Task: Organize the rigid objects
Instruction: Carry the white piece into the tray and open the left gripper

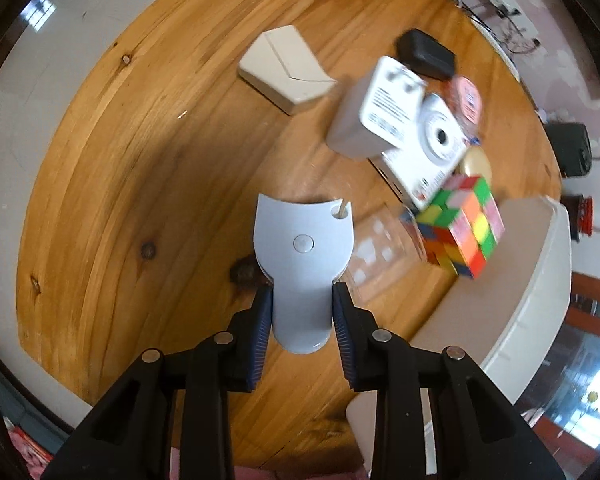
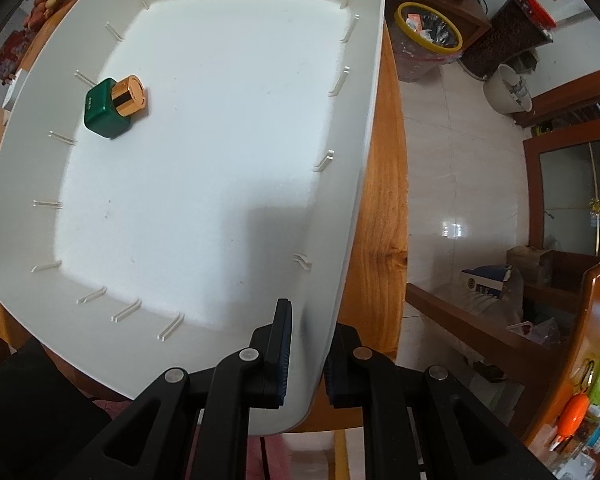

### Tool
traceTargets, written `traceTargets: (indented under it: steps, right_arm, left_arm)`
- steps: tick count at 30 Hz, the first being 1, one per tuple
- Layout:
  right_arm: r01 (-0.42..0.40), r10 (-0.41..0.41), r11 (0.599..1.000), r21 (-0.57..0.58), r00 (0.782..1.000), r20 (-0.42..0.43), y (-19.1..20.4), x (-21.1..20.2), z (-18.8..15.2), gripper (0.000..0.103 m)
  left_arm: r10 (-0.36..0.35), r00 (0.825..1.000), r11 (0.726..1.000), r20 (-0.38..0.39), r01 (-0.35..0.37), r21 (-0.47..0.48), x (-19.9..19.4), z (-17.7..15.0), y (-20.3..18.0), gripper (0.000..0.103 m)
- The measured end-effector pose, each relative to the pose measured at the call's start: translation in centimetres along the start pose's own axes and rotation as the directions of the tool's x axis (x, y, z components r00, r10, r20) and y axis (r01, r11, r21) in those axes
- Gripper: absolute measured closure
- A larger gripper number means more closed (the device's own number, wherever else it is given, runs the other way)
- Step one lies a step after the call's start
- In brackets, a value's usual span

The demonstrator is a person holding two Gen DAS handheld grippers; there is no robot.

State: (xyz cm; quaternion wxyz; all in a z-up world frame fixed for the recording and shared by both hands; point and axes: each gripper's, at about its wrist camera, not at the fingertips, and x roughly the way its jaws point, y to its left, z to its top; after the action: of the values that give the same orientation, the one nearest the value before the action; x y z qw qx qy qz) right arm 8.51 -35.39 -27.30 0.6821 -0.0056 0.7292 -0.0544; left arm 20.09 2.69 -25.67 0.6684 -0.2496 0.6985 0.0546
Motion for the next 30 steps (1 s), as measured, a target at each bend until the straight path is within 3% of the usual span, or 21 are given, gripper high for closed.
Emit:
traceTargets:
  steps: [8, 18, 23, 30]
  right_arm:
    - [-0.050, 0.049, 0.998, 0.035, 0.998, 0.028, -0.6, -0.1, -0.3, 0.088]
    - [-0.106, 0.099, 0.990, 0.089, 0.992, 0.083, -1.9, 0.0, -1.1, 0.091]
    - [-0.128, 0.116, 0.987, 0.102, 0.987, 0.112, -1.9, 0.0, -1.3, 0.092]
    - [-0.161, 0.144, 0.980, 0.121, 0.980, 0.137, -2.1, 0.3, -1.5, 0.094]
  left_arm:
    - [0.024, 1.000, 0.995, -0.005, -0.023, 0.093, -2.4, -3.0, -1.3, 0.071]
    - [0.088, 0.996, 0.967, 0.009, -0.087, 0.238, -3.0, -7.4, -4.4, 0.071]
    - [0.110, 0.993, 0.946, 0.029, -0.114, 0.305, -4.0, -8.7, -6.5, 0.071]
    - [0.110, 0.992, 0.891, 0.066, -0.128, 0.435, -5.1, -10.6, -10.5, 0.071]
